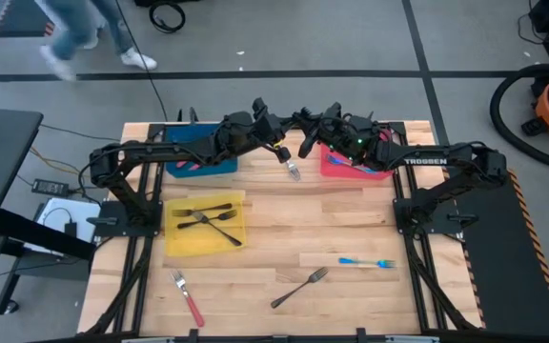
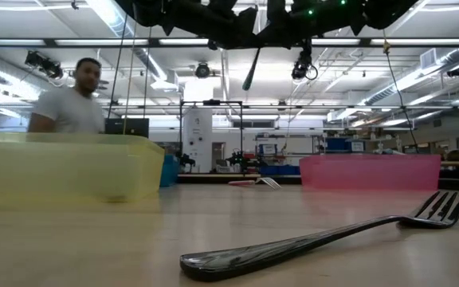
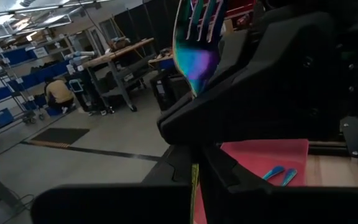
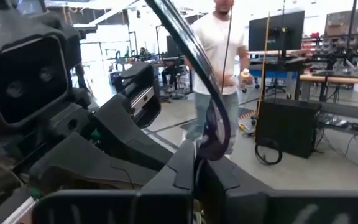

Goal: Sort silverware by color (type)
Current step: Put the left blue fork into the red bin, then put the bottom pink fork into the blue bin

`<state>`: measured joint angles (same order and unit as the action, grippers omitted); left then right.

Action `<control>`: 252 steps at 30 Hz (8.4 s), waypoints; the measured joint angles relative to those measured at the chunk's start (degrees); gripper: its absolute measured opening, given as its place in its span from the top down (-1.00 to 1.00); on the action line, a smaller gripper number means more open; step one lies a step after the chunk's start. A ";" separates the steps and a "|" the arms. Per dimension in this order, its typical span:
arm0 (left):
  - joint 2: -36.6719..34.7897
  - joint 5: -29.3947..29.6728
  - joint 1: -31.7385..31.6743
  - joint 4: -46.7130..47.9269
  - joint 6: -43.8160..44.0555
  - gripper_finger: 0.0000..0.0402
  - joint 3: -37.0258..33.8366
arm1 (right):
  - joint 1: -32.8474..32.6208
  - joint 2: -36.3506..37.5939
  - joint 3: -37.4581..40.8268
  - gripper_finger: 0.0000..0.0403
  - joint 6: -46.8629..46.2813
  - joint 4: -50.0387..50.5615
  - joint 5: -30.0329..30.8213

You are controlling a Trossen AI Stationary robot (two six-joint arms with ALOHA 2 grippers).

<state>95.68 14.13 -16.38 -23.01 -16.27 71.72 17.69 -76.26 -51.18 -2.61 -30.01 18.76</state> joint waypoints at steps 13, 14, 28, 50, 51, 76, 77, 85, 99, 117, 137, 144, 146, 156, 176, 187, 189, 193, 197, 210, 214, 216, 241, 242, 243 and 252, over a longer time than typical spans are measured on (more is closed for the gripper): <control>0.00 0.29 -1.13 2.42 -4.22 0.63 0.00 | 2.13 2.57 0.09 0.96 7.00 3.04 0.62; 0.00 0.31 -1.16 2.46 -4.30 0.59 0.02 | 2.47 3.29 0.09 0.96 7.28 4.28 0.56; -3.60 0.28 -2.82 12.37 -7.33 0.39 0.02 | 8.54 11.15 0.09 0.96 10.82 24.70 0.20; -8.13 7.21 -2.95 32.82 -7.54 0.39 0.04 | 18.35 12.73 0.07 0.96 9.99 53.28 0.13; -8.47 7.47 -2.95 33.43 -7.53 0.39 0.04 | 18.83 12.68 0.07 0.96 9.61 54.73 -0.06; -15.97 9.28 -2.84 58.15 5.06 0.39 0.05 | 27.98 6.29 10.16 0.95 4.73 57.55 -5.07; -15.98 9.30 -2.84 58.38 5.20 0.39 0.04 | 28.07 5.16 10.16 0.95 4.74 57.39 -4.95; -15.98 9.29 -2.84 60.54 5.22 0.39 0.04 | 28.24 -2.89 10.21 0.90 5.74 55.50 -5.28; -15.96 9.25 -2.84 63.03 5.22 0.39 0.04 | 28.22 -6.03 10.21 0.68 7.32 51.56 -4.56; -15.93 9.20 -2.84 70.02 11.16 0.39 0.04 | 23.16 5.50 3.69 0.59 7.32 54.55 -5.44; -14.05 3.51 -5.62 56.48 -5.00 0.39 0.04 | 23.12 13.69 3.69 0.59 7.19 54.65 -7.07; -9.88 -7.92 -9.80 44.34 -14.66 0.39 0.04 | 23.12 13.61 3.69 0.59 7.25 54.30 -7.05; -7.98 -10.77 -11.10 40.92 -16.58 0.39 0.07 | 23.12 13.61 3.69 0.59 7.28 54.29 -7.05; -6.41 -11.97 -11.55 51.45 -5.85 0.39 0.02 | 23.12 13.58 3.69 0.59 7.30 54.30 -8.31; -12.35 -11.75 16.71 78.08 48.69 0.39 0.06 | 23.19 13.56 3.69 0.59 6.71 52.81 -8.36; -11.96 -10.73 26.81 81.08 75.17 0.38 0.07 | 23.19 13.56 3.69 0.59 5.18 52.77 -8.41; -11.96 -10.75 28.94 82.47 80.42 0.38 0.07 | 23.19 13.56 3.69 0.59 5.15 52.77 -8.43; -11.38 -10.79 33.44 87.73 92.81 0.38 0.08 | 23.19 13.56 3.69 0.59 5.13 52.80 -8.45; -11.09 -10.78 39.76 91.90 106.55 0.38 0.04 | 23.18 13.56 3.69 0.59 5.13 53.27 -8.47; -6.83 -9.23 58.58 90.78 140.24 0.38 0.07 | 23.17 13.54 3.69 0.59 5.15 54.19 -8.49; -4.22 -9.18 61.59 88.32 143.84 0.38 0.07 | 23.15 13.54 3.69 0.59 5.13 54.24 -8.49; -2.77 -9.12 62.58 86.78 144.97 0.38 0.07 | 23.15 13.54 3.69 0.59 5.13 54.24 -8.51; 4.39 -12.97 62.86 88.83 80.32 0.39 0.07 | 23.00 13.54 3.69 0.59 5.00 54.59 -13.94; 4.39 -13.11 62.75 89.80 76.26 0.39 0.07 | 22.97 13.54 3.69 0.59 5.00 54.59 -13.94; 4.40 -13.16 62.73 90.62 72.46 0.39 0.07 | 22.92 13.54 3.69 0.59 4.94 54.59 -13.96; 4.42 -15.29 62.88 79.84 60.67 0.39 -4.71 | 21.73 13.54 3.69 0.59 1.08 54.58 -13.96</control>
<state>100.09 -1.16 46.49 56.83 44.40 67.01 39.43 -62.72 -47.48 -1.53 24.57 4.80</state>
